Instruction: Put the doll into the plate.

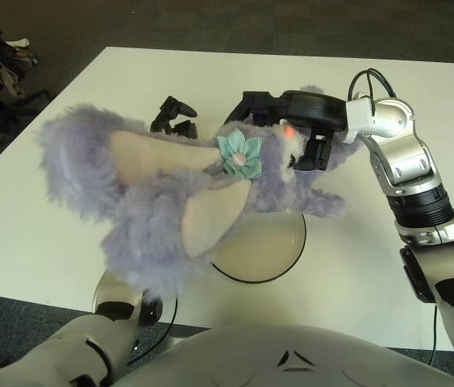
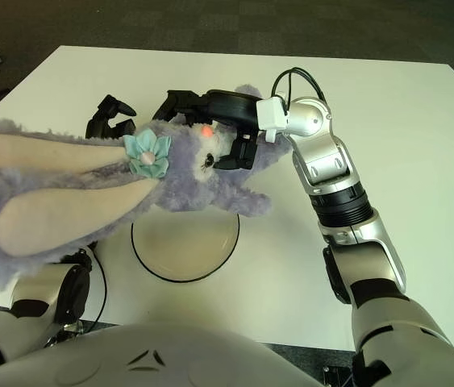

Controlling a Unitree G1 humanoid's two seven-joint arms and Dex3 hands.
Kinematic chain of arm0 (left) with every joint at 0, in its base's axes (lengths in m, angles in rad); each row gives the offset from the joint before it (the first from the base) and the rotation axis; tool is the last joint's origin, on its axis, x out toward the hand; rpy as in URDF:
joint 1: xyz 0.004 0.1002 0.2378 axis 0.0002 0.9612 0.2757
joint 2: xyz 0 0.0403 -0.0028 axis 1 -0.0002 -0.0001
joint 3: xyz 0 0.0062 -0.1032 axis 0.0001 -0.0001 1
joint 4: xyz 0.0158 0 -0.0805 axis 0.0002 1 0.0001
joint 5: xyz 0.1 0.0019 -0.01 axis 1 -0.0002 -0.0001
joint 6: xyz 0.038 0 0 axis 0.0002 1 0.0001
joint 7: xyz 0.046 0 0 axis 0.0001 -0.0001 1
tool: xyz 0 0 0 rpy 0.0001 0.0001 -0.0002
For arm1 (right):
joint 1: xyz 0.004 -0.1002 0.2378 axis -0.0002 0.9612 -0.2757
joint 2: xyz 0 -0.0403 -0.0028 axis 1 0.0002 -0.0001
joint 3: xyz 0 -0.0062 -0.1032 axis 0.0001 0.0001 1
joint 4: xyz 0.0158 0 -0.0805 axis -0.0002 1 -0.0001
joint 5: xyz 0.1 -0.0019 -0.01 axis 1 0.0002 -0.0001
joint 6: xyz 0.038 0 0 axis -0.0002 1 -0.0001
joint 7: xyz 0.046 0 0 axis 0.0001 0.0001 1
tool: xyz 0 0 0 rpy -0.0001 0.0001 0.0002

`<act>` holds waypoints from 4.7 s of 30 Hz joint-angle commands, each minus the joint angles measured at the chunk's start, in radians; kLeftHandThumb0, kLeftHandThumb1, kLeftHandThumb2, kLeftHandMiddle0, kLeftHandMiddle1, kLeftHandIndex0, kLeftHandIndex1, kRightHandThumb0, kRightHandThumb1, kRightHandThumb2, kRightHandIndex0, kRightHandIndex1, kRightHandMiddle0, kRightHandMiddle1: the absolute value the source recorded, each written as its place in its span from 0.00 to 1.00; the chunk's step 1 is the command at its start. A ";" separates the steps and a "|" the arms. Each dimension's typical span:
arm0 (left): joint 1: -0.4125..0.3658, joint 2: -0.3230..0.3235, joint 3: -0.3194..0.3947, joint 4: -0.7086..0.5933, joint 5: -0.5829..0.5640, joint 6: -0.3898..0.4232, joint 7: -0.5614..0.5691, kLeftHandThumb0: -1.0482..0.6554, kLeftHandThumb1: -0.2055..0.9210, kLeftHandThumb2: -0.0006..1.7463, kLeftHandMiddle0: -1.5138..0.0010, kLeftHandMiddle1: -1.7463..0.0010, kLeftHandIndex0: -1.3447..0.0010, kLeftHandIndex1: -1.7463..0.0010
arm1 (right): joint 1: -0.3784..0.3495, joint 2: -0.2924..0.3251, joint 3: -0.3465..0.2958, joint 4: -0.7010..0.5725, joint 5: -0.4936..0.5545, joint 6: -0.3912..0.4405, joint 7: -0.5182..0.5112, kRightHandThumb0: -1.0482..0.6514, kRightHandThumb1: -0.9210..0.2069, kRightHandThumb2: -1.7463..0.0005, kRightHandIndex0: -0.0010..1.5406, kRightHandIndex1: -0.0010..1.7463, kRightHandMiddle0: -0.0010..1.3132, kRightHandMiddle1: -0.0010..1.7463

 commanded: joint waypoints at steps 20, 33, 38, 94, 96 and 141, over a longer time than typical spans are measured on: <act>0.100 -0.026 -0.015 0.071 0.021 -0.014 0.001 0.37 0.62 0.63 0.30 0.00 0.65 0.00 | -0.062 -0.026 0.003 0.073 0.076 -0.130 0.170 0.19 0.45 0.51 0.00 0.31 0.00 0.05; 0.100 -0.026 -0.013 0.072 0.013 -0.012 -0.008 0.37 0.64 0.62 0.30 0.00 0.66 0.00 | -0.069 -0.035 -0.002 0.065 0.035 -0.099 0.159 0.14 0.39 0.57 0.00 0.11 0.00 0.00; 0.100 -0.026 -0.014 0.073 0.017 -0.017 -0.004 0.37 0.64 0.61 0.29 0.00 0.66 0.00 | -0.064 -0.037 -0.011 0.067 0.019 -0.130 0.142 0.15 0.40 0.56 0.00 0.03 0.00 0.00; 0.108 -0.013 0.005 0.080 -0.018 -0.009 -0.042 0.37 0.61 0.63 0.28 0.00 0.64 0.00 | -0.158 -0.184 -0.132 0.167 -0.169 -0.093 -0.175 0.19 0.55 0.48 0.00 0.00 0.00 0.18; 0.109 -0.012 0.008 0.079 -0.024 -0.009 -0.047 0.37 0.62 0.63 0.28 0.00 0.65 0.00 | -0.158 -0.182 -0.130 0.164 -0.170 -0.090 -0.177 0.19 0.55 0.48 0.00 0.00 0.00 0.18; 0.096 0.042 0.067 0.113 -0.070 -0.016 -0.149 0.36 0.57 0.67 0.25 0.00 0.61 0.00 | 0.198 0.157 -0.430 0.541 -0.030 -0.394 -0.826 0.61 0.65 0.22 0.53 0.81 0.41 1.00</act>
